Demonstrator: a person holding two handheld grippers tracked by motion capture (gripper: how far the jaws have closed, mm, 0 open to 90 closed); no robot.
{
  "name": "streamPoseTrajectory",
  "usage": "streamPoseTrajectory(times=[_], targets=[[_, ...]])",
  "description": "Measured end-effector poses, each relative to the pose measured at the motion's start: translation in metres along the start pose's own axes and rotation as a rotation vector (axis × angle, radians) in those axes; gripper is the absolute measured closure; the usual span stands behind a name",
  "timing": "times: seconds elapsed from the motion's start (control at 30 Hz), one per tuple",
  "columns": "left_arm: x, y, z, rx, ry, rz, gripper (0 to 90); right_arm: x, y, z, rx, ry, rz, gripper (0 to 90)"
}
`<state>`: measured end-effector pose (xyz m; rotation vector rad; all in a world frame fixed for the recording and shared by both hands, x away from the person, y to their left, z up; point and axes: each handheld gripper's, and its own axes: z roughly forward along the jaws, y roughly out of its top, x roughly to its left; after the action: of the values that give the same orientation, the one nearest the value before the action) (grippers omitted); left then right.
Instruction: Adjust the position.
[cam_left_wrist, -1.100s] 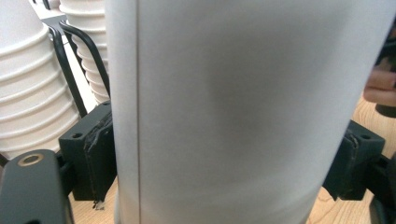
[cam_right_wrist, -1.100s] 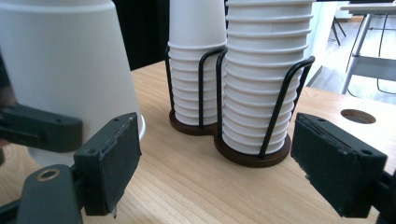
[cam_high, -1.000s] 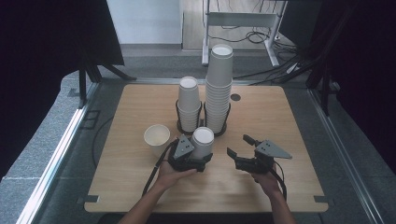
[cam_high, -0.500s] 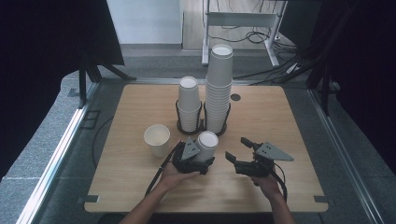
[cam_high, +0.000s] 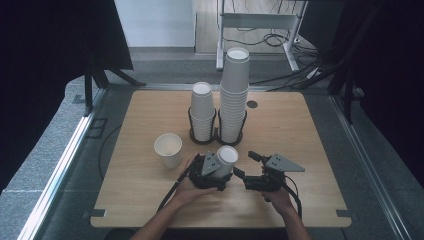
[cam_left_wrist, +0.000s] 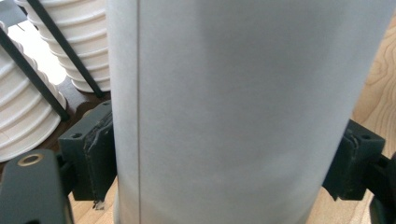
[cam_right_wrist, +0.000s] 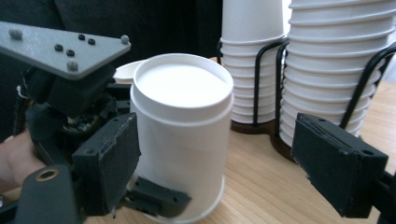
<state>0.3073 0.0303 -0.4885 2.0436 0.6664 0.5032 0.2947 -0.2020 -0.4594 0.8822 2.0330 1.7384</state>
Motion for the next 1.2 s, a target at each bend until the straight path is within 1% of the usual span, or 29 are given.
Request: streamPoseTrajectory(times=[0.23,0.4,0.57,0.6,0.7,0.77,0.8,0.87,0.9,0.93,1.0,1.07,1.1,1.2], targets=[[-0.009,-0.002,0.007,0.005,-0.03,0.016,13.9,0.004,-0.004,0.01,0.013,0.026,0.025,14.6],[-0.014,-0.001,0.007,-0.006,-0.048,0.03,13.9,0.007,-0.007,0.018,0.024,0.064,0.045,15.0],[-0.019,0.0,0.008,-0.006,-0.063,0.05,13.9,0.009,-0.009,0.023,0.03,0.082,0.051,18.1],[-0.02,0.0,0.008,-0.003,-0.064,0.055,13.9,0.01,-0.009,0.023,0.031,0.08,0.051,20.3],[-0.019,-0.001,0.009,0.001,-0.058,0.047,12.8,0.009,-0.011,0.024,0.028,0.078,0.058,22.5],[-0.019,0.0,0.01,0.007,-0.06,0.03,10.9,0.007,-0.01,0.025,0.035,0.079,0.082,23.1],[-0.018,0.0,0.01,0.017,-0.058,0.022,9.1,0.005,-0.011,0.025,0.035,0.079,0.104,23.3],[-0.017,0.001,0.011,0.029,-0.061,0.001,5.2,0.0,-0.012,0.024,0.017,0.096,0.17,23.6],[-0.016,0.001,0.011,0.036,-0.064,0.002,5.1,-0.003,-0.013,0.023,0.003,0.105,0.2,23.6],[-0.015,0.001,0.012,0.039,-0.07,0.002,5.0,-0.004,-0.014,0.023,-0.01,0.106,0.222,23.7],[-0.015,0.001,0.012,0.044,-0.078,0.005,4.5,-0.007,-0.015,0.021,-0.036,0.127,0.262,23.7],[-0.016,0.001,0.011,0.044,-0.083,0.012,4.0,-0.009,-0.015,0.02,-0.049,0.132,0.282,23.8],[-0.016,0.001,0.011,0.046,-0.079,0.015,4.1,-0.009,-0.015,0.019,-0.05,0.135,0.282,23.7],[-0.016,0.001,0.011,0.051,-0.078,0.025,7.5,-0.006,-0.016,0.02,-0.051,0.124,0.254,23.7]])
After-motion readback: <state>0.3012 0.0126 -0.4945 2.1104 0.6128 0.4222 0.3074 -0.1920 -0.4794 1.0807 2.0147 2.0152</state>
